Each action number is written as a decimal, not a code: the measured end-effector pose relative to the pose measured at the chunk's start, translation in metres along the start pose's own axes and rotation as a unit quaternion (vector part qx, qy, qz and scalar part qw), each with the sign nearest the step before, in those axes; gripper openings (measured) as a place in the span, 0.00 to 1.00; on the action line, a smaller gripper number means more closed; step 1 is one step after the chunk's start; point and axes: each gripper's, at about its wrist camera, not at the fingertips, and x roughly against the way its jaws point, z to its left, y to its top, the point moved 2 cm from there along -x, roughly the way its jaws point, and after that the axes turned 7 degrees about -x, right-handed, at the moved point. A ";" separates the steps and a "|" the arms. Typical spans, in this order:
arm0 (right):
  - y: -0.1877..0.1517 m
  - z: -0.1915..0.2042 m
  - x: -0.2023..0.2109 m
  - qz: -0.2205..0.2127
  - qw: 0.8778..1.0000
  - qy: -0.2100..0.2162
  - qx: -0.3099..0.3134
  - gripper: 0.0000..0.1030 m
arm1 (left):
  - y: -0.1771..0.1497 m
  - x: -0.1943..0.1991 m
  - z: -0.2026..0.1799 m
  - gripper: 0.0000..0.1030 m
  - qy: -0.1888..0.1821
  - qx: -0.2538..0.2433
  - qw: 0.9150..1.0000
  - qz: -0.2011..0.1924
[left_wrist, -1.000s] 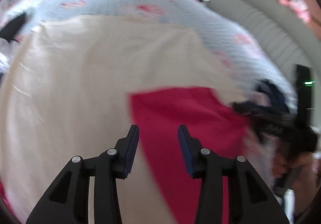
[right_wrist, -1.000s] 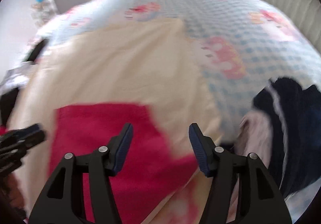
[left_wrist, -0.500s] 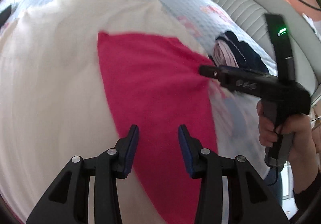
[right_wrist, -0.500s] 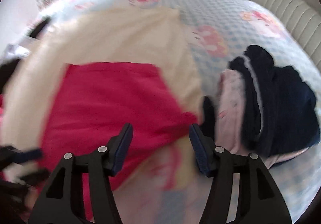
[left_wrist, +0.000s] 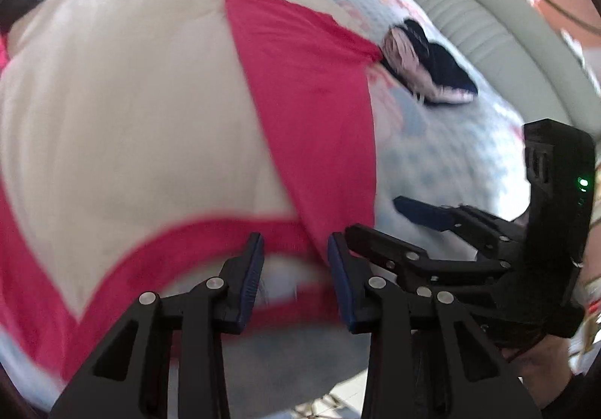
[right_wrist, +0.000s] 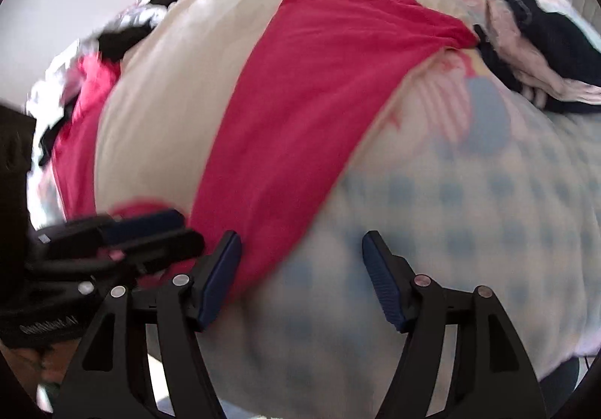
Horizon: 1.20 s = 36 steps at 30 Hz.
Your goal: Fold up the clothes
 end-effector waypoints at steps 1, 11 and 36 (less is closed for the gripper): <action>-0.010 0.001 0.002 -0.002 1.000 -0.005 0.000 0.67 | -0.009 0.002 -0.001 0.34 0.004 0.005 1.000 -0.001; -0.032 0.004 0.043 -0.045 0.994 0.079 -0.057 0.71 | -0.064 0.074 0.025 0.34 -0.082 0.126 0.983 -0.103; 0.000 0.028 0.034 -0.070 0.994 0.043 -0.066 0.49 | -0.070 0.136 0.159 0.36 0.041 0.222 0.962 -0.153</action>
